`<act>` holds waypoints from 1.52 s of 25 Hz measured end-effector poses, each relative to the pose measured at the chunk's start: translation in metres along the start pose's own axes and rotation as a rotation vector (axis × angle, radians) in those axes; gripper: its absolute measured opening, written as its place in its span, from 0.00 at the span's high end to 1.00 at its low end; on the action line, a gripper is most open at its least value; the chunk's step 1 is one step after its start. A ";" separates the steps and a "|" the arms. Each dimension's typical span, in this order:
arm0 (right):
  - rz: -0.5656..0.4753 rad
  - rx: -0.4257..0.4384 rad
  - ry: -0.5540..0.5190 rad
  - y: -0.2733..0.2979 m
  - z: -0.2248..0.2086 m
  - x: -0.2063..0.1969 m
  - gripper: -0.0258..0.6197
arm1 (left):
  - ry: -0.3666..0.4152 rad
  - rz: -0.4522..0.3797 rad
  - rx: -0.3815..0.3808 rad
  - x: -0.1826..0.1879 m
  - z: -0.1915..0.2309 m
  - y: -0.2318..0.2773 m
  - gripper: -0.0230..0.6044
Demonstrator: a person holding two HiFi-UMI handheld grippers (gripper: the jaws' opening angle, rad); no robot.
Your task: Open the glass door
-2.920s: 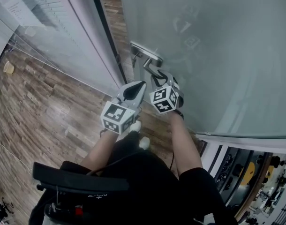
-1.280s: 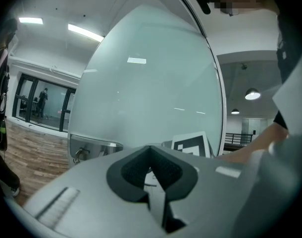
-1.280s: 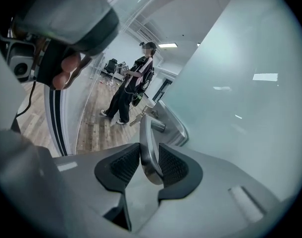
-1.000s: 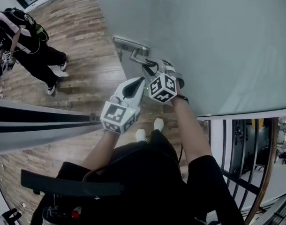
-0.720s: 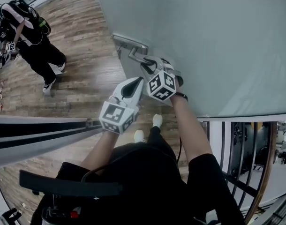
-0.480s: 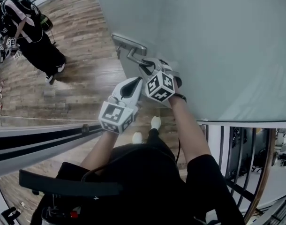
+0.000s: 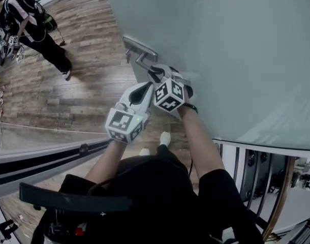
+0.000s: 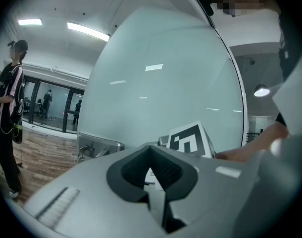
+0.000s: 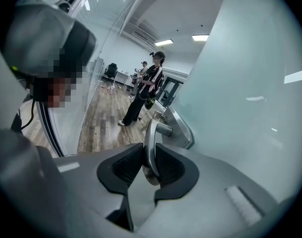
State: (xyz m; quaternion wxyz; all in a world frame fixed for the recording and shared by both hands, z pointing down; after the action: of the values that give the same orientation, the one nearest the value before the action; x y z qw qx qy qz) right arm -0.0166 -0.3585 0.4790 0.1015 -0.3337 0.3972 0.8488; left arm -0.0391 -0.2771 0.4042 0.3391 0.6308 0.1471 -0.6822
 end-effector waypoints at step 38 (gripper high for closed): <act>0.044 -0.126 0.230 0.051 -0.146 -0.064 0.84 | 0.004 -0.017 0.045 0.023 0.053 0.138 0.97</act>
State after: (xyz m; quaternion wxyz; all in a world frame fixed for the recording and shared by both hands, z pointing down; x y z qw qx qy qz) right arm 0.0804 -0.4954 0.4838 0.0155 -0.4258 0.3595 0.8302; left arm 0.0104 -0.4170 0.4218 0.3187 0.6385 0.1376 -0.6869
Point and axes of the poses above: the fingertips, and each gripper's own axes: y forward along the fingers, z to its left, x out of its top, the point moved 3 cm from there along -y, backward along the fingers, and after that the axes turned 6 degrees about z, right-handed, at the moved point
